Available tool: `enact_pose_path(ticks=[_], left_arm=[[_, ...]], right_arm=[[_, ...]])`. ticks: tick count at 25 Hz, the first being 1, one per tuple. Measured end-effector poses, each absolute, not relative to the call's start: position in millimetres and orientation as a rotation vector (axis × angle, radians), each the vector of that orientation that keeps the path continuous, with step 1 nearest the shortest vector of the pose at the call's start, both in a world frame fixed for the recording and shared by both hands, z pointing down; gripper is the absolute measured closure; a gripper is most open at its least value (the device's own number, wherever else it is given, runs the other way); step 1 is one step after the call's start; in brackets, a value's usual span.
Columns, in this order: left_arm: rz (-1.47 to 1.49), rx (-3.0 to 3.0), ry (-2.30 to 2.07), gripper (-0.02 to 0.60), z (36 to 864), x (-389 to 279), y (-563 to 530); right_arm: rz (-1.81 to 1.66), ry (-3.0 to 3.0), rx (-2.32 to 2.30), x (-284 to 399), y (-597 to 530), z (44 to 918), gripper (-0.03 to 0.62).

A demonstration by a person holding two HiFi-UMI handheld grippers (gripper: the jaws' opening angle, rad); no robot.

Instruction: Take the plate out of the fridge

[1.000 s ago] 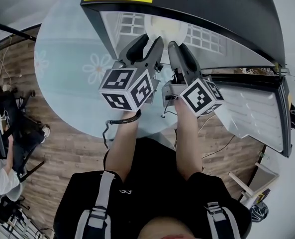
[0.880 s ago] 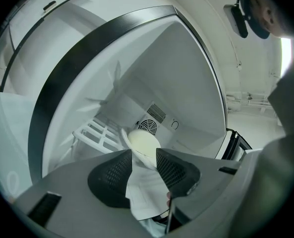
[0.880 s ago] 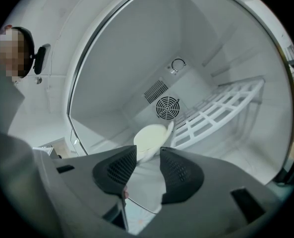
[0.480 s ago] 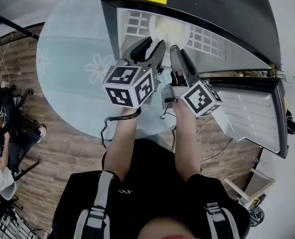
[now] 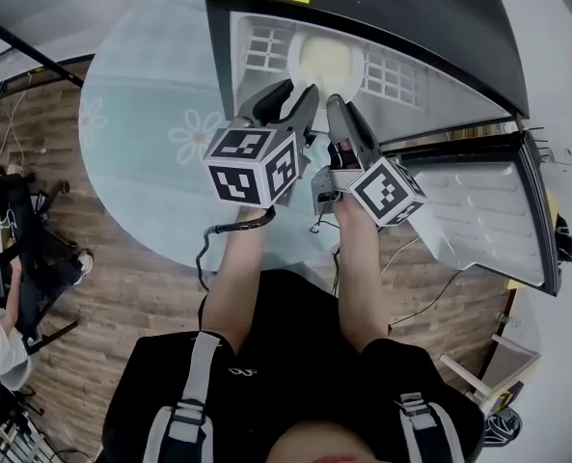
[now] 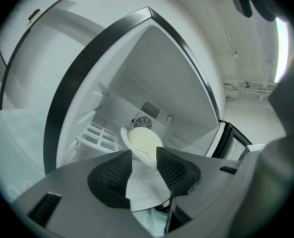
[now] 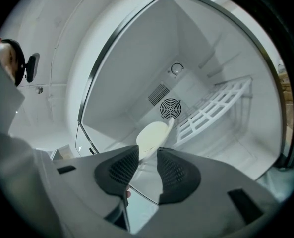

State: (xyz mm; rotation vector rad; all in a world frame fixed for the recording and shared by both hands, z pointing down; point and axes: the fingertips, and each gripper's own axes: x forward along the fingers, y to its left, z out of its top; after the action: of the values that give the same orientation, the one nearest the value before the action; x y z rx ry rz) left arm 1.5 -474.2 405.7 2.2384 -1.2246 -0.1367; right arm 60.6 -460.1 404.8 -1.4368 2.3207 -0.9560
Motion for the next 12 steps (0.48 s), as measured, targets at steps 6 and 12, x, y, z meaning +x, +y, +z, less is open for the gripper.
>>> enact_pose_path(ticks=[6,12], left_arm=[[-0.135,2.259,-1.250,0.437,387,6,-451],[-0.139,2.281,-1.288,0.437,370,9,-415]], right_arm=[[-0.940,2.314,-1.390,65,-438,387,0.474],[-0.916,2.326,-1.341,69,-402,373,0.474]])
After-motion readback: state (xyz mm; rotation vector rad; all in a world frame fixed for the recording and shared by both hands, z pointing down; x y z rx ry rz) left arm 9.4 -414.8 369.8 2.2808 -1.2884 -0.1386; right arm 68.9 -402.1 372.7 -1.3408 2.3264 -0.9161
